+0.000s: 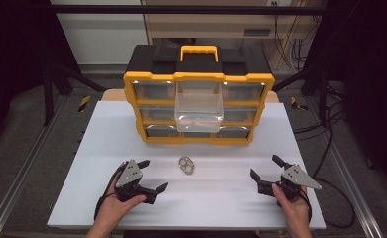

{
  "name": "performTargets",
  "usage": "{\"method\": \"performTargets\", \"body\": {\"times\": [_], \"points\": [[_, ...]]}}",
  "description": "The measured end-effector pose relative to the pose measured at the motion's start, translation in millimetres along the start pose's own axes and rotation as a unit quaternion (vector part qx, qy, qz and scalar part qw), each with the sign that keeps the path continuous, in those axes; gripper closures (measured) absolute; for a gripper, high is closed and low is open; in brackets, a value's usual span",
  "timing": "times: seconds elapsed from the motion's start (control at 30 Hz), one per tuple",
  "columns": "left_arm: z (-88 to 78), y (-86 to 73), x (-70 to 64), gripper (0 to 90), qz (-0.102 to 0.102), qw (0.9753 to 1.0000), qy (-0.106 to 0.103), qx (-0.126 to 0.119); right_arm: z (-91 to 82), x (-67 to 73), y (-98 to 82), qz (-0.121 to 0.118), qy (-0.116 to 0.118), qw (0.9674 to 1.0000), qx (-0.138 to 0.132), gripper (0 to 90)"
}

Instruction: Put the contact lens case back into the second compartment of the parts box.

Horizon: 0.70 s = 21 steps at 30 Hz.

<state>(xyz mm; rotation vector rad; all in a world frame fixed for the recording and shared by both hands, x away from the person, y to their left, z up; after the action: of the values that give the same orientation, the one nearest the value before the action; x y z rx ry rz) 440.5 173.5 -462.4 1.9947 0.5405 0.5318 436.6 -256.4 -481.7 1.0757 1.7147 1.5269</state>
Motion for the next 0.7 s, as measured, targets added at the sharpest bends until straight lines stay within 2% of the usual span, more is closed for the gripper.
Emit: {"method": "performTargets", "body": {"times": [0.13,0.17,0.2,0.23,0.27,0.3,0.37,0.4,0.47,0.53,0.57,0.6,0.7], "points": [[10.1,7.3,-4.8,2.5,-0.001,0.9999,-0.012,0.005,0.3,3.8,0.6,-0.002,0.010,0.9999,-0.006,5.5],[17.3,11.8,-6.7,2.6,0.003,0.9998,-0.014,0.016,0.7,4.6,0.4,-0.006,0.012,0.9999,-0.005,5.5],[17.3,11.8,-6.7,2.8,0.003,0.9998,-0.014,0.016,0.7,5.0,0.4,-0.005,0.013,0.9999,-0.004,5.4],[21.0,14.0,-7.3,2.8,0.006,0.9996,-0.017,0.022,0.7,5.0,0.4,-0.005,0.013,0.9999,-0.004,5.4],[29.6,17.1,-8.0,2.9,0.021,0.9986,-0.017,0.046,0.6,5.1,1.0,-0.003,0.013,0.9999,-0.007,5.5],[29.6,17.1,-8.0,3.1,0.021,0.9986,-0.017,0.046,0.4,5.1,1.1,-0.002,0.014,0.9999,-0.007,5.6],[37.7,19.1,-7.6,3.3,0.032,0.9969,-0.022,0.069,0.4,5.0,1.1,-0.002,0.014,0.9999,-0.007,5.7],[44.4,21.0,-5.4,3.5,0.017,0.9964,-0.033,0.076,0.9,4.7,0.5,-0.006,0.013,0.9999,-0.003,5.7],[47.4,21.9,-3.8,3.5,0.013,0.9961,-0.034,0.081,1.1,4.5,0.0,-0.007,0.012,0.9999,0.000,5.6],[56.3,24.2,1.8,3.6,0.002,0.9942,-0.041,0.099,1.0,4.5,-0.1,-0.004,0.012,0.9999,0.000,5.6],[56.3,24.2,1.8,3.7,0.002,0.9942,-0.041,0.099,1.0,4.5,0.0,-0.005,0.012,0.9999,-0.001,5.6],[63.6,26.4,5.7,4.0,0.000,0.9932,-0.037,0.110,1.0,4.8,0.0,-0.006,0.011,0.9999,-0.001,5.5],[73.5,29.4,6.3,4.0,0.000,0.9919,-0.039,0.121,1.0,5.5,-0.1,-0.009,0.012,0.9999,0.001,5.4]]}}
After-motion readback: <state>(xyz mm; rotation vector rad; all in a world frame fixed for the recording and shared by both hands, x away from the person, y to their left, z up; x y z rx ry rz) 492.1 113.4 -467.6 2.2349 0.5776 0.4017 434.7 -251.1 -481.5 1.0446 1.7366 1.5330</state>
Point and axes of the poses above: each handheld gripper's, and its own axes: z roughly forward along the jaws, y roughly out of its top, x roughly to its left, the point moved 2 cm from there along z, roughly forward along the jaws, and after that the axes turned 5 degrees about z, right-handed, at the moved point
